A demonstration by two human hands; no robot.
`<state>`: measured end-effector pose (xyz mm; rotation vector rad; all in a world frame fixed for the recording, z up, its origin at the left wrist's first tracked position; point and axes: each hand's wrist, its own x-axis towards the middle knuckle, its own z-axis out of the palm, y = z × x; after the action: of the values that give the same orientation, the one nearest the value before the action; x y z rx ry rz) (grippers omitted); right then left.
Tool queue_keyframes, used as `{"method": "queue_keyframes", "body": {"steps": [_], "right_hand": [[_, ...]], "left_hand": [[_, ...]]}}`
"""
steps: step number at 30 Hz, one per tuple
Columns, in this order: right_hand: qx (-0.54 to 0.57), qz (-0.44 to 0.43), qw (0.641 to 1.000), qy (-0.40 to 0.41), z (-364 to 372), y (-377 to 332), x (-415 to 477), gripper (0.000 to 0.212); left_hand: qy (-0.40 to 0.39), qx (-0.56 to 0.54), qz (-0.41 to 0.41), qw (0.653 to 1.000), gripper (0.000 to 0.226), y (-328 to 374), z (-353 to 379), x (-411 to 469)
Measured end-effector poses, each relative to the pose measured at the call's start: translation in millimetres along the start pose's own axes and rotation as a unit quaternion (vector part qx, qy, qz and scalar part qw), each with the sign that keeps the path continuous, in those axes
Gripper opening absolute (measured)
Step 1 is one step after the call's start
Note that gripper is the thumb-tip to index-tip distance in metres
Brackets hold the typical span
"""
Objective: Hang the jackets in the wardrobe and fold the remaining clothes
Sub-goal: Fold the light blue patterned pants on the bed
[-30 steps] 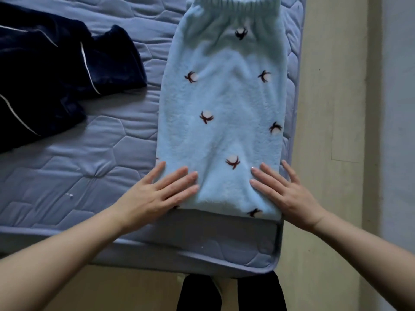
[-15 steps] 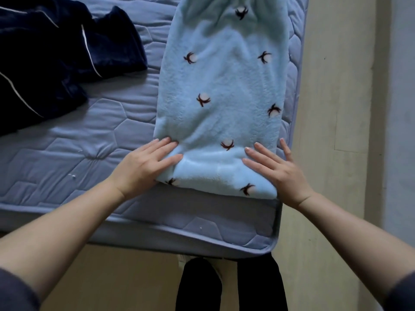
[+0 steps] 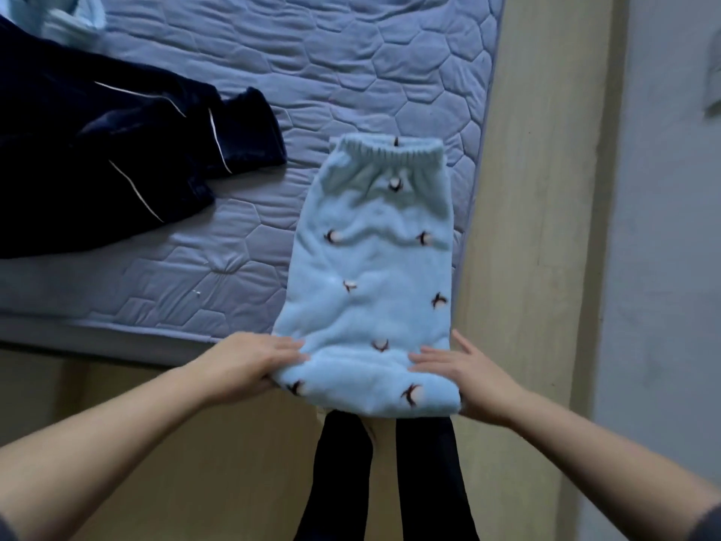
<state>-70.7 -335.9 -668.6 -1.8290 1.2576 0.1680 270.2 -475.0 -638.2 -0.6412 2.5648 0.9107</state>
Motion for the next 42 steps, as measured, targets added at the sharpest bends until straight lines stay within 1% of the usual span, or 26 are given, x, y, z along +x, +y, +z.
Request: {"method": "queue_keyframes", "body": {"steps": [1, 2, 3, 4, 5, 6, 7, 9, 11, 13, 14, 16, 18, 20, 22, 24, 26, 27, 28, 29, 30, 32, 34, 36, 39, 42], "right_hand": [[0.024, -0.006, 0.999, -0.024, -1.9, -7.4, -4.2, 0.052], [0.061, -0.014, 0.998, -0.022, -8.1, -12.8, -5.4, 0.044], [0.107, -0.008, 0.994, -0.016, -19.2, -16.7, -4.2, 0.035], [0.161, 0.017, 0.987, -0.014, -35.0, -18.9, -1.1, 0.029], [0.230, 0.055, 0.972, -0.002, -53.5, -17.2, 4.6, 0.026], [0.312, 0.089, 0.945, 0.030, -72.4, -12.9, 11.8, 0.028], [0.386, 0.113, 0.913, 0.074, -90.3, -5.9, 21.2, 0.035], [0.473, 0.154, 0.848, 0.182, -121.5, 12.2, 46.7, 0.040], [0.501, 0.208, 0.789, 0.288, -143.8, 34.8, 81.4, 0.027], [0.507, 0.254, 0.737, 0.368, -156.9, 58.5, 121.1, 0.010], [0.501, 0.275, 0.718, 0.398, -159.4, 69.6, 141.2, 0.008], [0.464, 0.315, 0.698, 0.445, -154.7, 92.6, 177.7, 0.012], [0.431, 0.357, 0.685, 0.467, -141.6, 112.8, 205.3, 0.019], [0.401, 0.398, 0.675, 0.475, -124.7, 132.7, 224.4, 0.022], [0.370, 0.417, 0.680, 0.477, -111.1, 148.5, 235.6, 0.025], [0.362, 0.415, 0.689, 0.470, -107.1, 156.1, 240.1, 0.031], [0.402, 0.406, 0.694, 0.437, -108.4, 156.0, 232.0, 0.037], [0.450, 0.390, 0.692, 0.408, -110.1, 154.4, 223.9, 0.043], [0.512, 0.373, 0.683, 0.363, -112.3, 150.4, 213.2, 0.051], [0.578, 0.353, 0.667, 0.310, -112.3, 144.4, 199.7, 0.055], [0.630, 0.329, 0.654, 0.259, -110.6, 139.5, 187.0, 0.056], [0.678, 0.292, 0.652, 0.171, -103.8, 128.0, 166.4, 0.058], [0.687, 0.284, 0.658, 0.120, -96.4, 117.0, 152.3, 0.062], [0.697, 0.287, 0.650, 0.096, -92.6, 104.3, 139.2, 0.063], [0.714, 0.270, 0.641, 0.082, -98.1, 73.1, 110.7, 0.055], [0.711, 0.248, 0.654, 0.076, -116.2, 20.4, 72.6, 0.057]], "left_hand": [[-0.053, -0.013, -0.029, 0.998, 0.055, 2.8, -5.3, -4.8], [-0.106, -0.043, -0.059, 0.992, 0.050, 2.9, -15.0, -6.2], [-0.132, -0.088, -0.083, 0.984, 0.047, 0.7, -28.2, -3.3], [-0.127, -0.151, -0.105, 0.975, 0.045, -3.7, -44.7, 2.5], [-0.096, -0.220, -0.135, 0.961, 0.043, -10.1, -63.1, 10.5], [-0.045, -0.282, -0.167, 0.944, 0.041, -18.2, -80.4, 20.4], [0.020, -0.331, -0.201, 0.922, 0.036, -28.2, -95.0, 33.2], [0.160, -0.400, -0.266, 0.863, 0.029, -49.7, -114.6, 67.7], [0.263, -0.457, -0.304, 0.794, 0.029, -68.7, -127.0, 112.6], [0.331, -0.474, -0.337, 0.742, 0.030, -84.3, -130.7, 162.5], [0.358, -0.460, -0.359, 0.729, 0.034, -92.7, -129.0, 186.9], [0.391, -0.417, -0.408, 0.712, 0.040, -108.7, -119.7, 230.4], [0.394, -0.380, -0.458, 0.701, 0.040, -125.6, -103.0, 265.2], [0.373, -0.343, -0.496, 0.706, 0.039, -141.7, -80.4, 290.9], [0.345, -0.330, -0.515, 0.712, 0.038, -153.5, -57.9, 308.7], [0.334, -0.337, -0.529, 0.703, 0.041, -161.5, -47.2, 315.3], [0.317, -0.373, -0.519, 0.700, 0.050, -163.5, -46.7, 305.5], [0.303, -0.432, -0.488, 0.695, 0.059, -161.3, -50.2, 295.6], [0.272, -0.519, -0.443, 0.679, 0.066, -154.5, -55.5, 281.5], [0.222, -0.607, -0.394, 0.653, 0.068, -142.4, -57.9, 263.3], [0.168, -0.661, -0.361, 0.636, 0.068, -130.6, -56.6, 244.6], [0.073, -0.690, -0.348, 0.631, 0.065, -113.0, -46.9, 211.4], [0.018, -0.697, -0.362, 0.619, 0.061, -100.7, -36.5, 188.6], [0.007, -0.696, -0.385, 0.606, 0.062, -88.2, -34.4, 173.3], [0.037, -0.710, -0.404, 0.575, 0.065, -63.3, -43.4, 143.5], [0.049, -0.742, -0.388, 0.545, 0.065, -32.5, -68.3, 95.5]]}}
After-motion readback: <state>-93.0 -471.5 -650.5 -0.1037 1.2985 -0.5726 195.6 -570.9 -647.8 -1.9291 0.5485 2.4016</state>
